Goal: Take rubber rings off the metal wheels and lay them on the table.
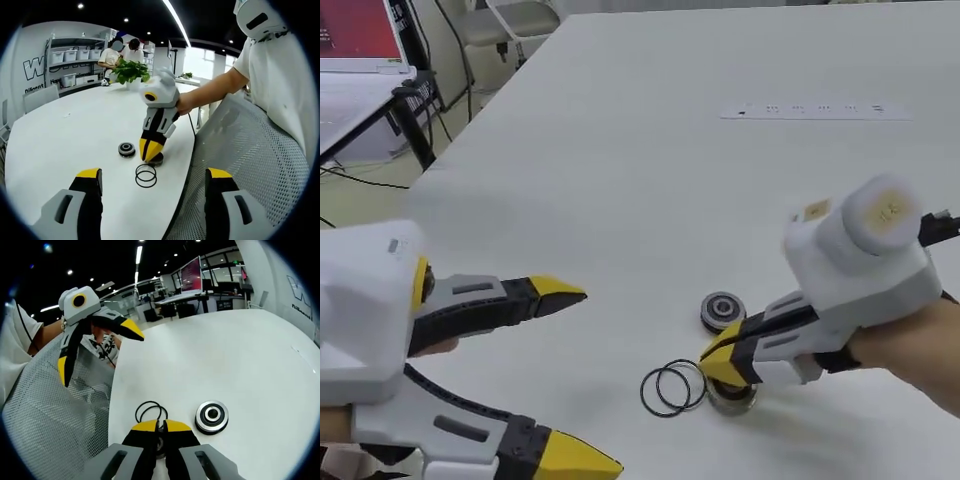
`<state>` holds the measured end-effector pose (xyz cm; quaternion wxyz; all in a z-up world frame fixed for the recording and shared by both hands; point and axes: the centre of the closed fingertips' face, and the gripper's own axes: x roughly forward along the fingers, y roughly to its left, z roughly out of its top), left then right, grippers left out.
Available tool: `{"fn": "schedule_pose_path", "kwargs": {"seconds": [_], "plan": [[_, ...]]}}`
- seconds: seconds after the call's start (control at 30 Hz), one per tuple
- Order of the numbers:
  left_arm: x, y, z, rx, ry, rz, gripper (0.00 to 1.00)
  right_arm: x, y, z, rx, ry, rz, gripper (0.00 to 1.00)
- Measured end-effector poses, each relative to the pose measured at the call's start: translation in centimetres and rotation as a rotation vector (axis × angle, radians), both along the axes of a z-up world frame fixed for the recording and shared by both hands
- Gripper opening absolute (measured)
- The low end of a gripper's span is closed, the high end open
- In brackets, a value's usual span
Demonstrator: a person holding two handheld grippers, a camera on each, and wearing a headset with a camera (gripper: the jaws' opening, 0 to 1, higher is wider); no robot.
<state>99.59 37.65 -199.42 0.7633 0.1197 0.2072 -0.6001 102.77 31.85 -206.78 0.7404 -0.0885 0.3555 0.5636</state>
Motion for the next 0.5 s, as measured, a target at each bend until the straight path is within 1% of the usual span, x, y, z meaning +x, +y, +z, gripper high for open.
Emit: {"fn": "schedule_pose_path", "kwargs": {"seconds": [0.17, 0.3, 0.43, 0.5], "plan": [[0.5, 0.1, 0.1, -0.002, -0.006, 0.013, 0.82, 0.2, -0.4, 0.2, 0.008, -0.002, -0.016, 0.01], [0.9, 0.1, 0.3, 0.01, -0.021, 0.007, 0.81, 0.7, -0.8, 0.6, 0.021, -0.014, -0.039, 0.01], [1.6, -0.3, 0.7, 0.014, -0.042, -0.006, 0.8, 1.6, -1.4, 1.1, 0.039, -0.032, -0.074, 0.01], [1.9, -0.6, 1.0, 0.013, -0.047, -0.016, 0.8, 1.9, -1.7, 1.3, 0.046, -0.041, -0.088, 0.02]]}}
